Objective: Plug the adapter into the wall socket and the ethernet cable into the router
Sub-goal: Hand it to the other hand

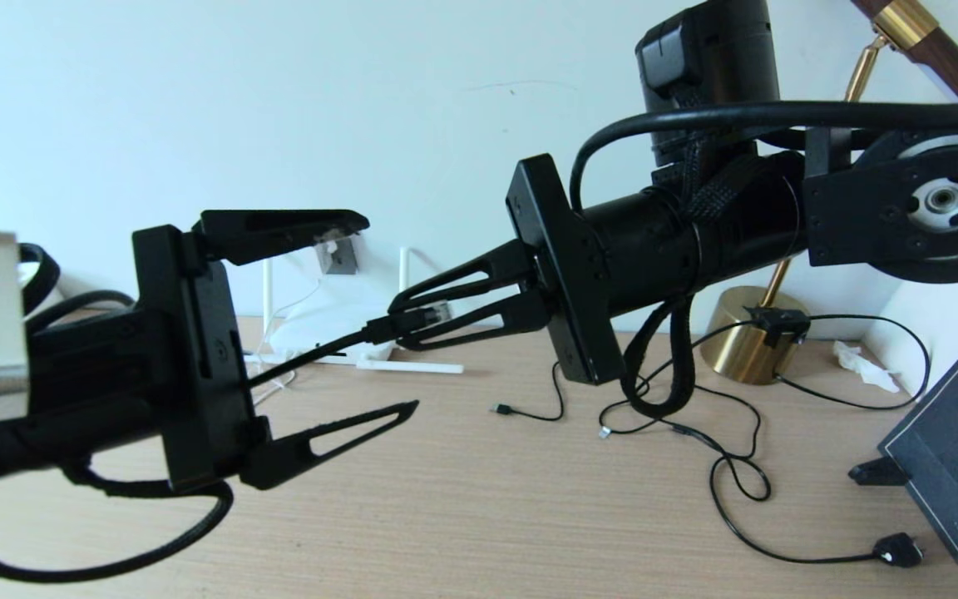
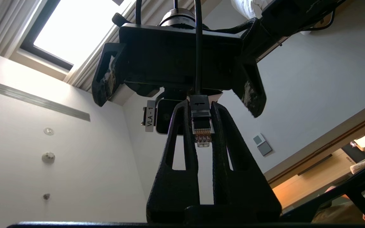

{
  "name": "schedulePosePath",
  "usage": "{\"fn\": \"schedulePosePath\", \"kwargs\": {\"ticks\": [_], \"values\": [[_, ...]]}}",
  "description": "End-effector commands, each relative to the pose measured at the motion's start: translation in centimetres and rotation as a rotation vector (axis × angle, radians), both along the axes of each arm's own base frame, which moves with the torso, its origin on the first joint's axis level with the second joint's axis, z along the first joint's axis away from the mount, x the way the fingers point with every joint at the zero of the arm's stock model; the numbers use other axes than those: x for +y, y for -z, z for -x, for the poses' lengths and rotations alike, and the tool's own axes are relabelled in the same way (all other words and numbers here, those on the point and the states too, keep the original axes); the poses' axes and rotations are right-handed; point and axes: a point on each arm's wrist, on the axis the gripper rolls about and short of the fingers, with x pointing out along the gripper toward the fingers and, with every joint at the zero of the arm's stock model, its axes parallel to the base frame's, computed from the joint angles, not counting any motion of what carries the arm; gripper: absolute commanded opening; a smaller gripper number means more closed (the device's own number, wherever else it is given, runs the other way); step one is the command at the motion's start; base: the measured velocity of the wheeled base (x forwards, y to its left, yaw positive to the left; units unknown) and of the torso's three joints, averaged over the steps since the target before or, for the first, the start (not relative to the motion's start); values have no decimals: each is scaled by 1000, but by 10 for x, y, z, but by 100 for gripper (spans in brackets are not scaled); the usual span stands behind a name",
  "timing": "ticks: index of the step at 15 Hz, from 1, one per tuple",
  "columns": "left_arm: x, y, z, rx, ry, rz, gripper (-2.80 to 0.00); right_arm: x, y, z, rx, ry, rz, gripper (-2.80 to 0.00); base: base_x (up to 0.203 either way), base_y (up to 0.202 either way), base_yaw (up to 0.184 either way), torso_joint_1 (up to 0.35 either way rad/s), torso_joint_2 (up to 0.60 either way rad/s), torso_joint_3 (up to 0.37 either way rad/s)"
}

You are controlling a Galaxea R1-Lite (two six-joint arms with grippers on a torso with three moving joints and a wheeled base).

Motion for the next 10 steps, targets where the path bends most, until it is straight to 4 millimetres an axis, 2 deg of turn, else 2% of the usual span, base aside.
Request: {"fn": "schedulePosePath", "kwargs": {"ticks": [1,10], "values": [[0,2,1,-2,7,15,0,0,1,0,14,-4,3,-280,0,0,0,0,0,0],[3,7,8,-13,9,25,0,-1,0,-1,13,3,2,-280,0,0,0,0,0,0]]}}
